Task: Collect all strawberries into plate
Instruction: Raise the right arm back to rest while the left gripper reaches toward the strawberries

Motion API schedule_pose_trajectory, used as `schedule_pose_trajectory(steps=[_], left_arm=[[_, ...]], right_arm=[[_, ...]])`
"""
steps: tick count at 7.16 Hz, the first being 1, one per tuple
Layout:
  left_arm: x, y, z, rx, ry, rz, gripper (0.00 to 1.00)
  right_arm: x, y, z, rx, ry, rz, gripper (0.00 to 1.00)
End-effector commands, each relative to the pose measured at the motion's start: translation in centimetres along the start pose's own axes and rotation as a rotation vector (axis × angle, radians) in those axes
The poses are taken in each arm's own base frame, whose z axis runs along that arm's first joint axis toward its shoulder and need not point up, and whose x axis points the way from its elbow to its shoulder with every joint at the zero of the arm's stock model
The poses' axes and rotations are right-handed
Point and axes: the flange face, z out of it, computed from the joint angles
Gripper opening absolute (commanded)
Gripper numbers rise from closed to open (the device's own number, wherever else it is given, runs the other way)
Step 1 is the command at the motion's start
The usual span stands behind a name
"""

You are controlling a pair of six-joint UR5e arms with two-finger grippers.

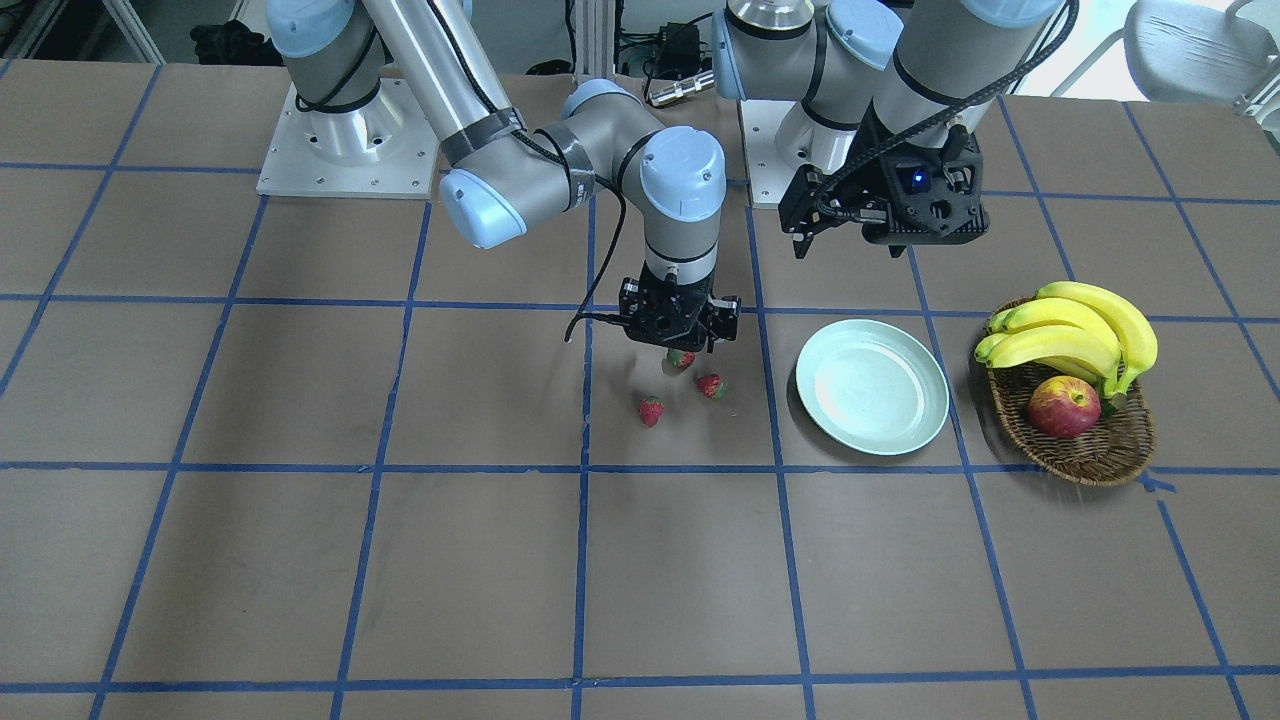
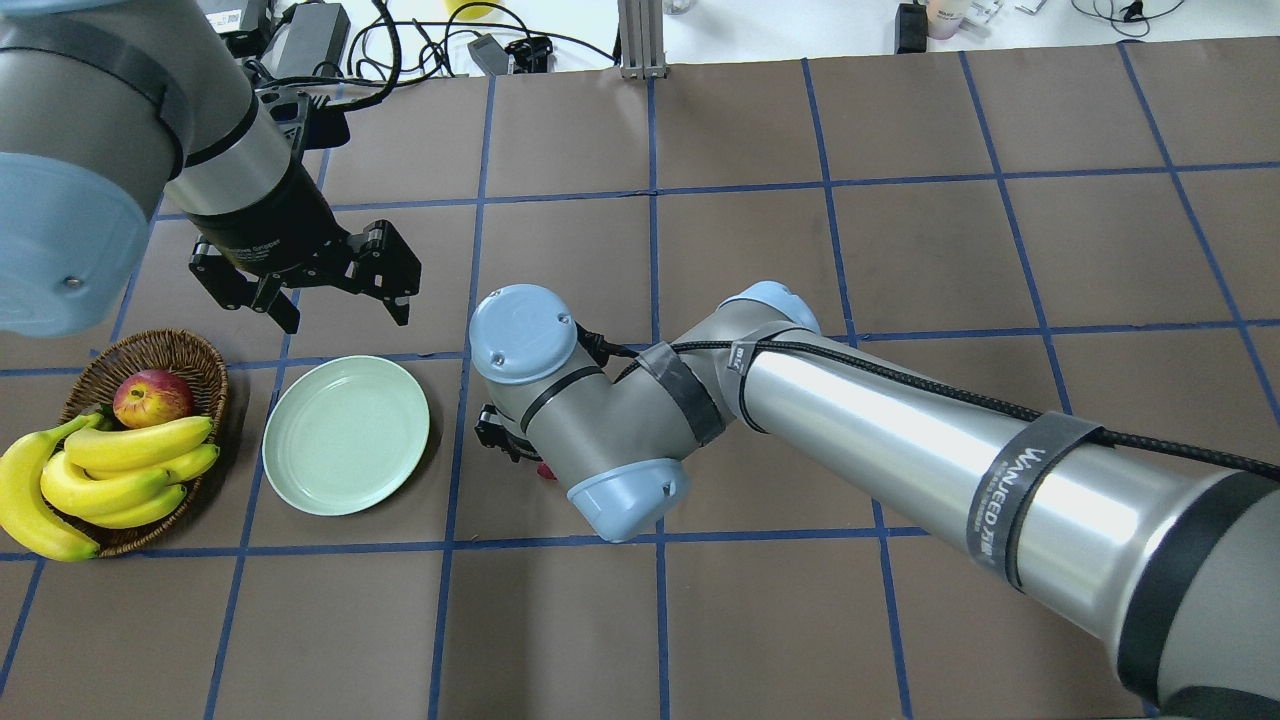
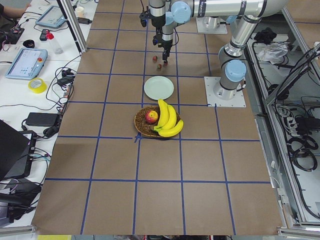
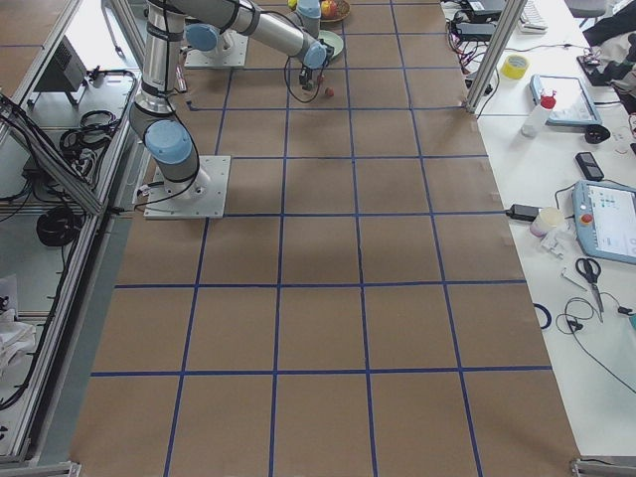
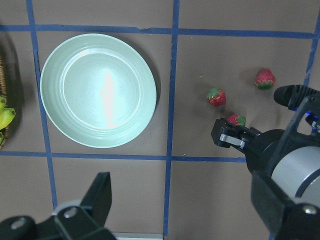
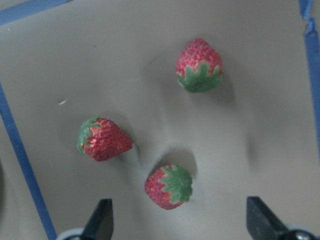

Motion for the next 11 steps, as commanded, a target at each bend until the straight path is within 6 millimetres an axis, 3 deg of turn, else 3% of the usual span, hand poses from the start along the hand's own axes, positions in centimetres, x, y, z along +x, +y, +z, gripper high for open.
schedule_pose_trajectory(steps=[1, 2, 3, 5, 7, 8, 9, 11], left_arm=[[0.0, -0.1, 0.1, 0.003, 0.000, -0.001, 1.00], [-0.1, -0.3, 0.3, 0.001, 0.007, -0.006, 1.00], [-0.1, -0.6, 0.6, -0.009, 0.012, -0.016, 1.00], [0.1, -0.5, 2.6, -0.052, 0.023, -0.035, 1.00], [0.8, -0.3, 5.7, -0.100, 0.080, -0.147, 1.00], [0.9, -0.3, 7.7, -0.111, 0.074, -0.257, 1.00], [0.9, -0.7, 9.8, -0.092, 0.072, -0.377, 1.00], [1.3, -1.5, 14.5, -0.080, 0.076, -0.484, 1.00]], right_arm=[[5.1, -3.6, -7.3, 0.033, 0.042, -0.174, 1.00], [8.8, -7.3, -10.5, 0.049, 0.038, -0.165, 1.00], [11.9, -9.2, -13.6, 0.057, 0.039, -0.223, 1.00], [17.2, -11.4, -19.2, 0.040, 0.054, -0.270, 1.00], [20.3, -14.9, -29.3, 0.010, 0.067, -0.242, 1.00], [20.8, -14.8, -33.6, 0.014, 0.102, -0.235, 1.00], [20.9, -14.2, -35.0, 0.032, 0.116, -0.226, 1.00], [21.3, -14.4, -35.1, 0.080, 0.111, -0.189, 1.00]])
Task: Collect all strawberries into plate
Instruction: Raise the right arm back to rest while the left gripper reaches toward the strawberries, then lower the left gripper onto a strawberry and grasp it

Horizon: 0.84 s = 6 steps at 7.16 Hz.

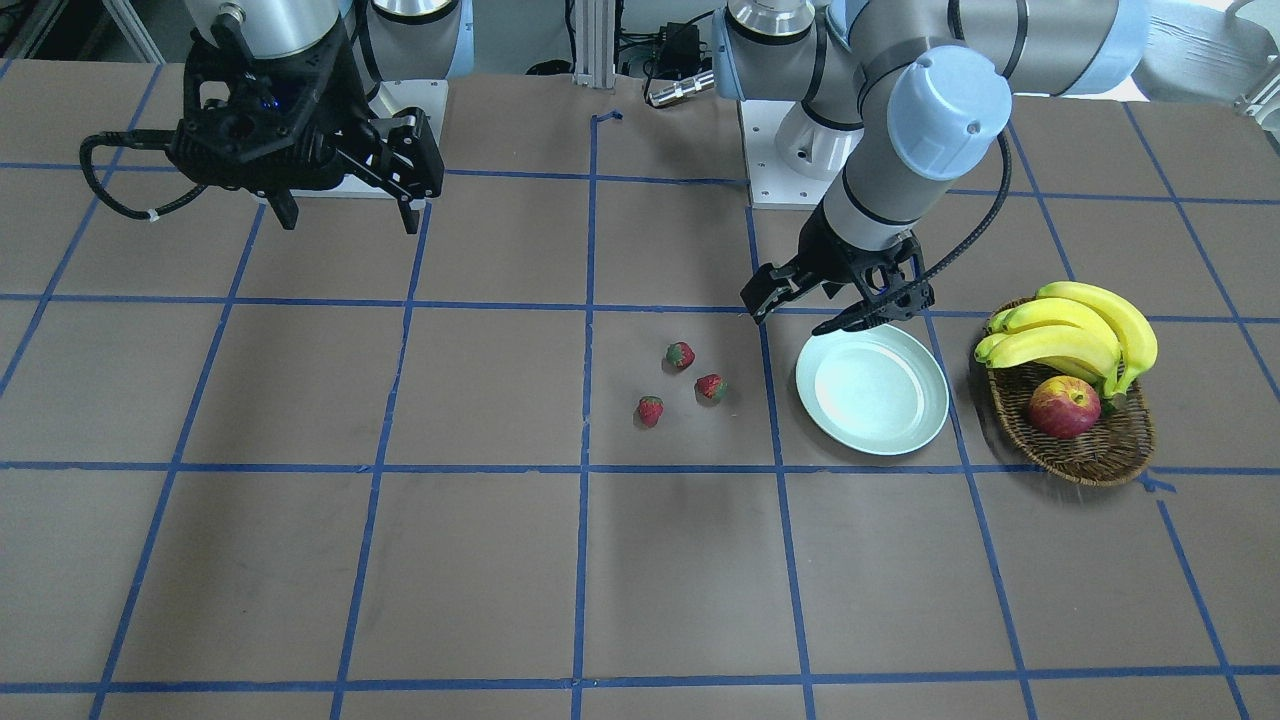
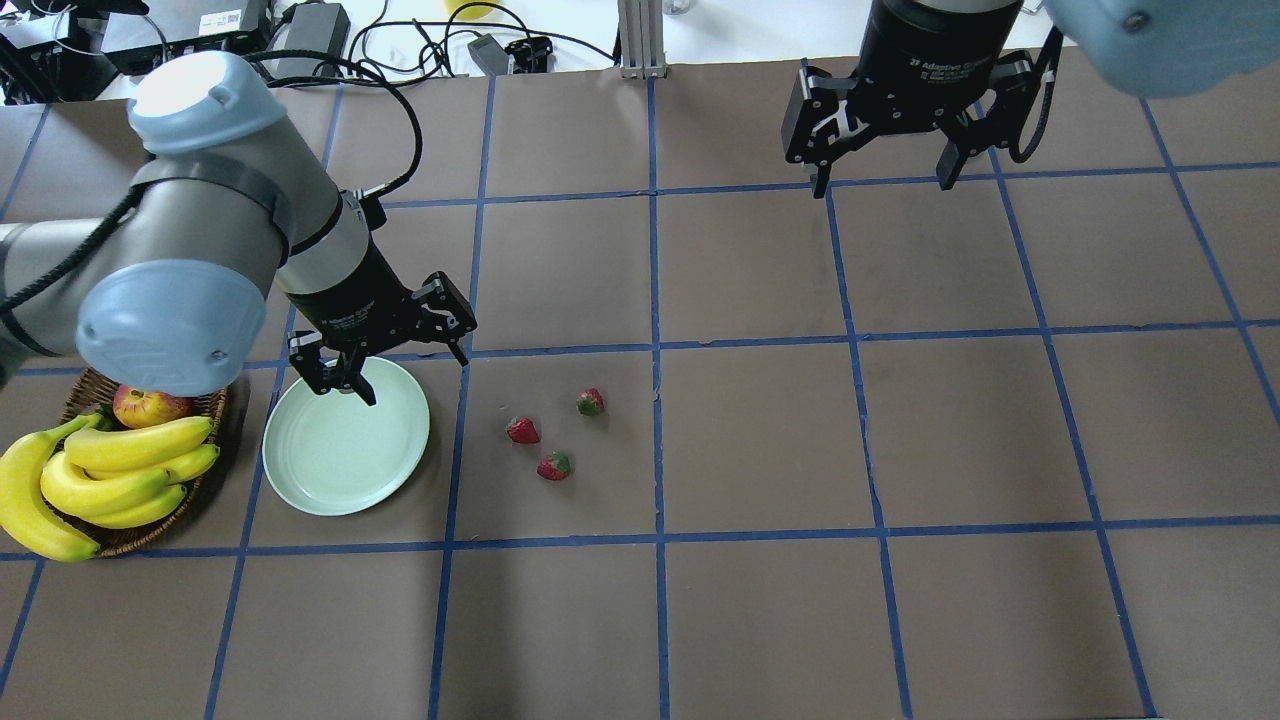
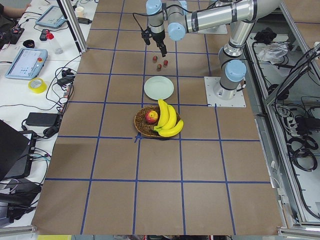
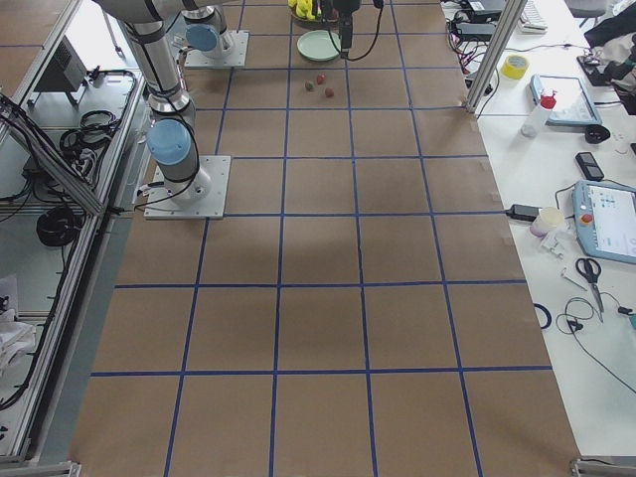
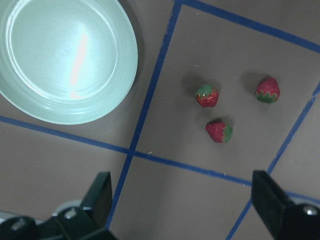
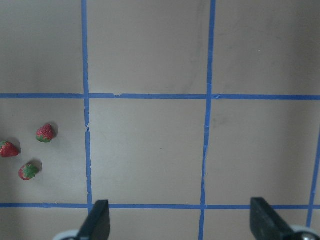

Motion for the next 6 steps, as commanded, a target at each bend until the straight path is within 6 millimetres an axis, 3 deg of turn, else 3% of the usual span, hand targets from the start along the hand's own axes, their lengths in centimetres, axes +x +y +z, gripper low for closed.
schedule_pose_trajectory(steps=[1, 3, 5, 6], left_arm=[[1.1, -0.8, 5.1, 0.026, 0.013, -0.116, 1.00], [2.0, -1.5, 8.6, -0.008, 0.005, -0.216, 1.00], [4.0, -2.2, 11.5, -0.019, 0.040, -0.262, 1.00], [4.3, -2.7, 13.1, -0.031, 0.031, -0.290, 1.00]], right_arm=[[0.4, -0.6, 0.3, 0.065, -0.001, 0.029, 1.00], [0.9, 0.3, 2.1, 0.120, -0.004, 0.043, 1.00], [2.2, 1.1, 1.9, 0.106, 0.002, 0.052, 1.00], [3.8, 0.4, 1.6, 0.124, -0.001, 0.087, 1.00]])
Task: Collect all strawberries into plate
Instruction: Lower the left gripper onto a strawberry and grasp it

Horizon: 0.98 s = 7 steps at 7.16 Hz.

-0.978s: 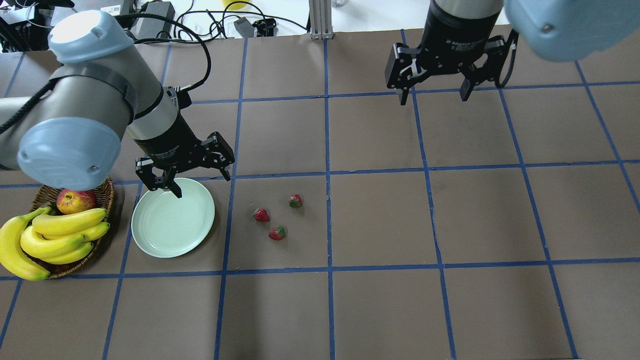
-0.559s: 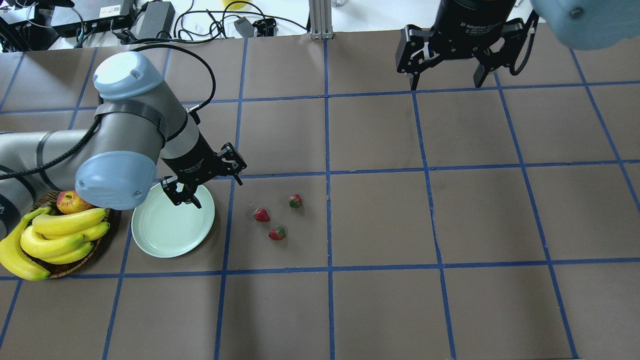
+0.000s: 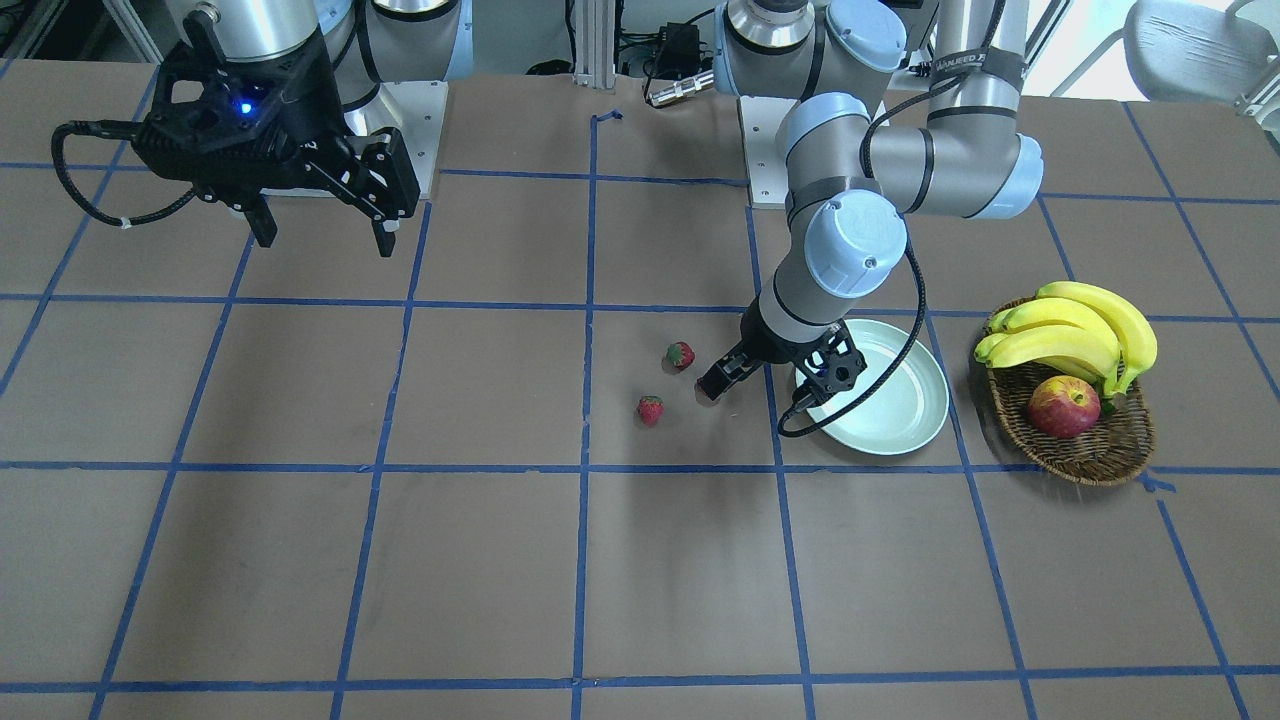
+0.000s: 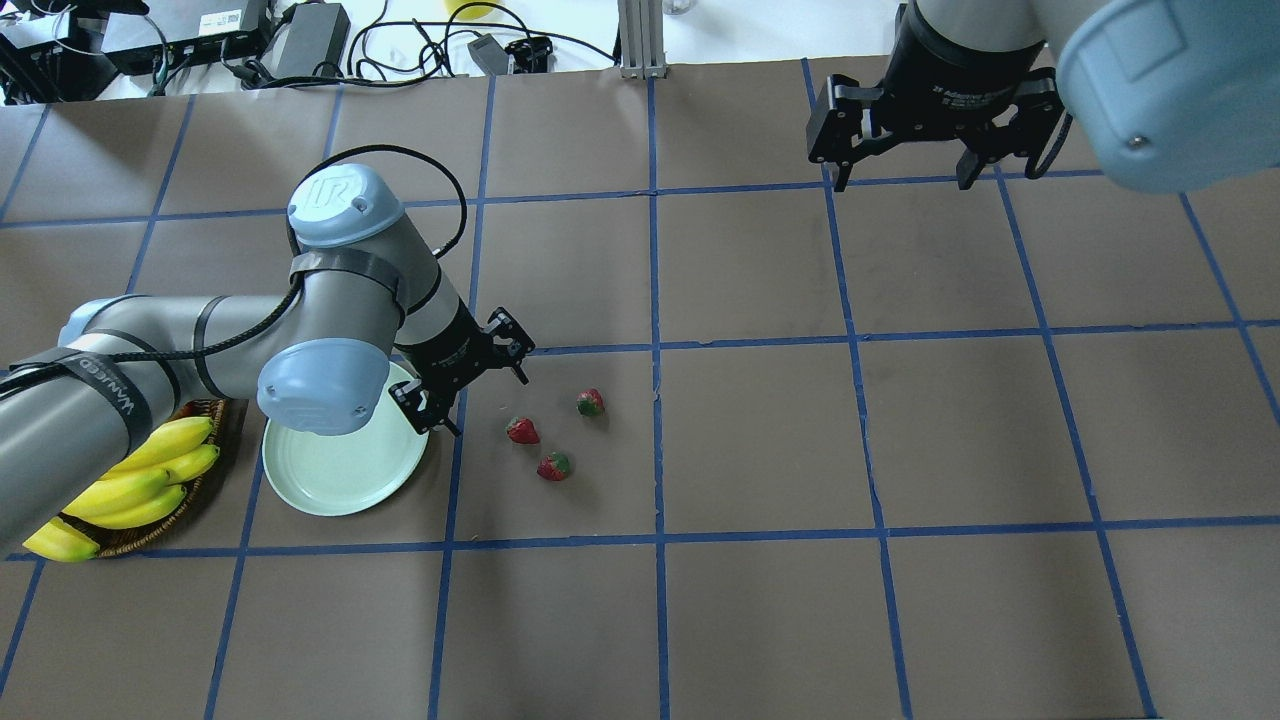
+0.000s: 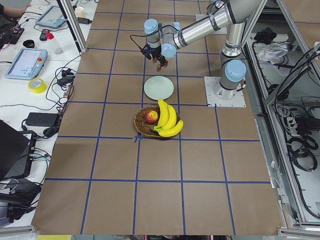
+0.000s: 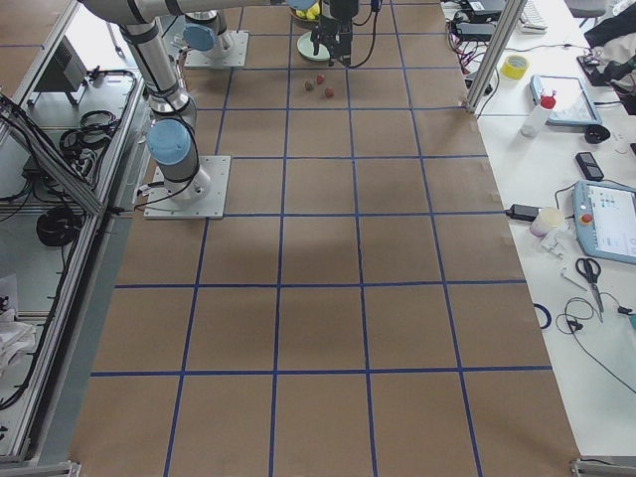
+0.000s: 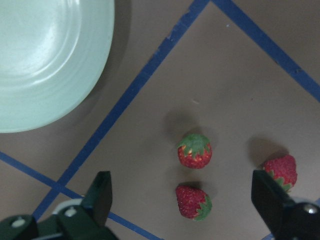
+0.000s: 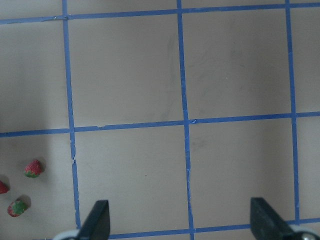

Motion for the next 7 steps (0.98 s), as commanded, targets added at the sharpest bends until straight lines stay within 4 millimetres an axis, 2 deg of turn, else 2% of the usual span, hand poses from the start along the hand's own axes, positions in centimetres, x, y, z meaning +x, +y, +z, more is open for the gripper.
schedule_pose_trajectory(steps=[1, 2, 3, 4, 5, 6, 7], left_arm=[[1.1, -0.9, 3.1, -0.005, 0.006, -0.034, 1.00], [1.5, -1.1, 3.9, -0.030, 0.024, -0.036, 0.99], [1.6, -1.1, 4.6, -0.040, 0.016, -0.034, 0.86], [1.7, -1.1, 4.7, -0.042, 0.014, -0.034, 0.61], [1.8, -0.7, 4.9, -0.046, 0.008, -0.026, 0.26], [2.1, -0.1, 5.0, -0.043, 0.000, -0.011, 0.00], [2.1, -0.1, 4.9, -0.039, 0.000, 0.006, 0.00]], right_arm=[[2.9, -0.9, -0.4, 0.017, 0.004, 0.050, 1.00], [2.9, -0.9, -0.4, 0.017, -0.007, 0.052, 1.00], [2.9, -0.7, -0.3, 0.005, 0.000, 0.033, 1.00], [2.6, -0.8, -0.2, 0.001, -0.007, -0.008, 1.00], [2.6, -0.9, -0.2, 0.002, -0.010, -0.009, 1.00], [2.6, -0.8, -0.4, 0.006, -0.012, -0.011, 1.00], [2.5, -0.6, -0.6, 0.009, -0.014, -0.017, 1.00]])
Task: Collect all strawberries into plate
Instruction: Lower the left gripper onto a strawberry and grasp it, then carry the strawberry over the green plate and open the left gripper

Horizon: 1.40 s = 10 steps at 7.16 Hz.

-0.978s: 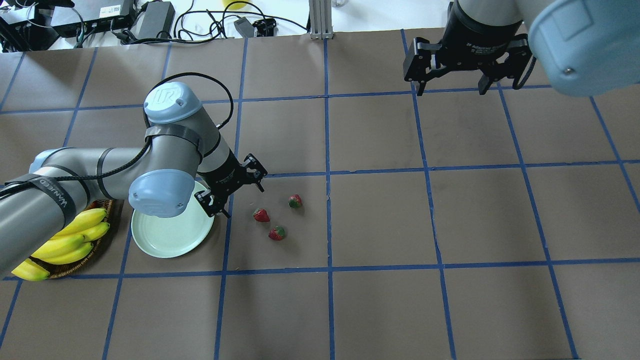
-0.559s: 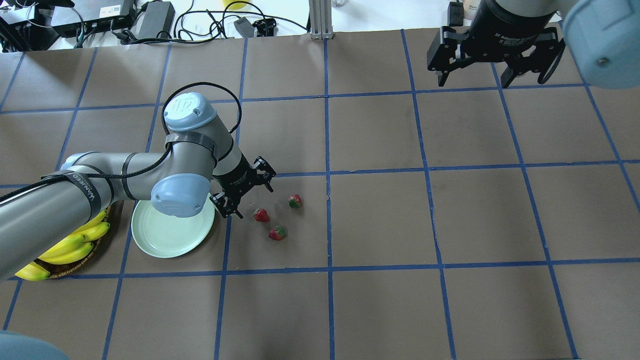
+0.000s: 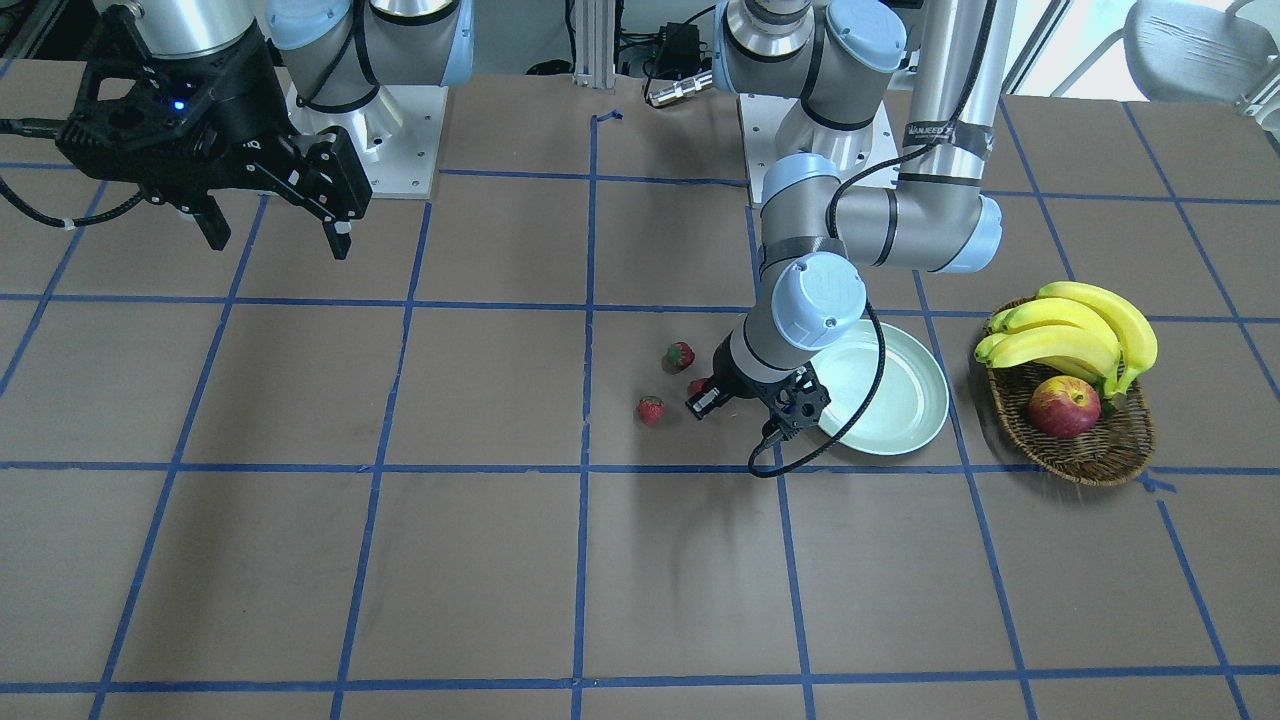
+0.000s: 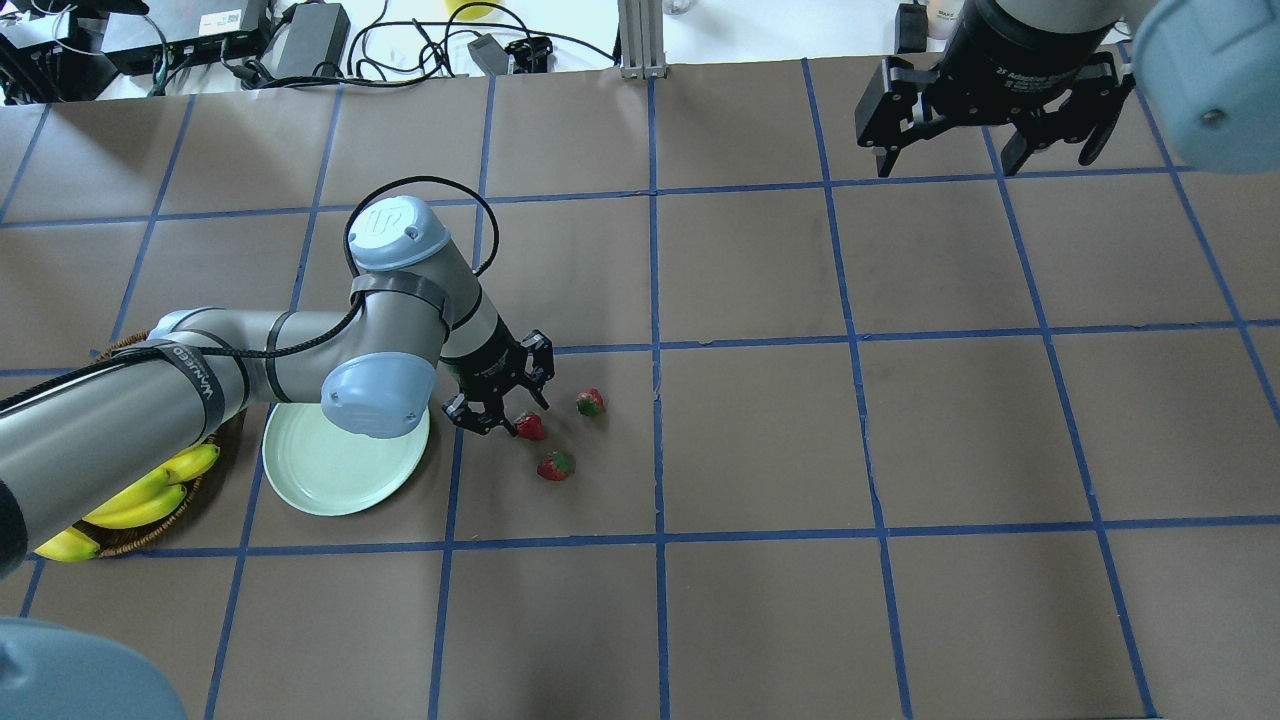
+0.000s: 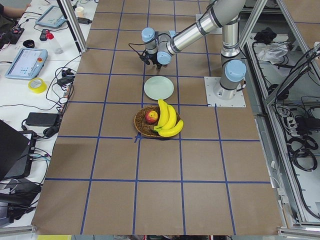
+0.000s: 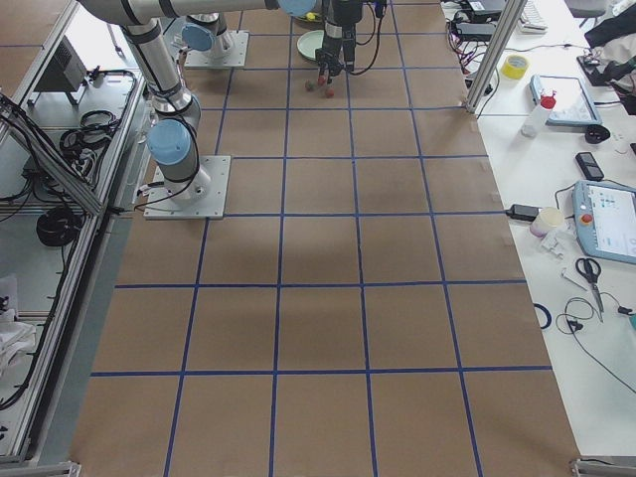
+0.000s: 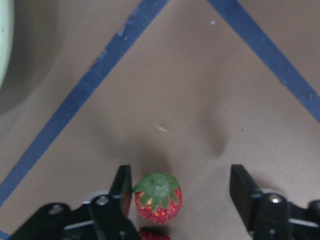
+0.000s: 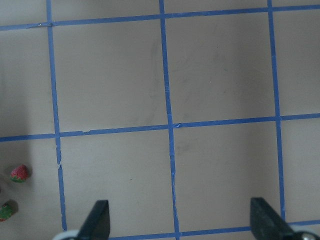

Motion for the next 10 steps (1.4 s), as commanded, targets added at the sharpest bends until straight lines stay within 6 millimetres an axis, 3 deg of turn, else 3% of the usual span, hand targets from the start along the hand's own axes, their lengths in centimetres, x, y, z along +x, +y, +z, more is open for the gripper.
schedule_pose_trajectory(steps=[1, 4, 5, 6, 8, 9, 10], left_arm=[[0.2, 0.2, -1.1, 0.031, 0.002, 0.056, 0.00], [1.2, -1.5, -8.3, 0.148, -0.113, 0.246, 0.00], [0.5, -3.0, -11.1, 0.216, -0.268, 0.403, 0.00], [-1.2, -4.3, -12.3, 0.184, -0.322, 0.488, 0.00], [-4.7, -8.2, -13.2, 0.188, -0.409, 0.554, 0.00], [-7.6, -10.5, -12.5, 0.131, -0.416, 0.562, 0.00], [-10.3, -11.5, -10.4, 0.078, -0.418, 0.546, 0.00]], right_arm=[[-0.1, 0.2, -0.2, 0.004, -0.003, -0.045, 1.00], [-0.6, 0.3, -0.3, 0.007, -0.016, -0.124, 1.00], [-0.6, 0.3, -0.3, 0.004, -0.016, -0.122, 1.00], [-0.6, 0.4, -0.2, 0.002, -0.016, -0.121, 1.00], [-0.6, 0.4, -0.2, 0.002, -0.015, -0.121, 1.00], [-0.6, 0.4, -0.2, 0.002, -0.015, -0.121, 1.00], [-0.6, 0.4, -0.2, 0.002, -0.013, -0.121, 1.00]])
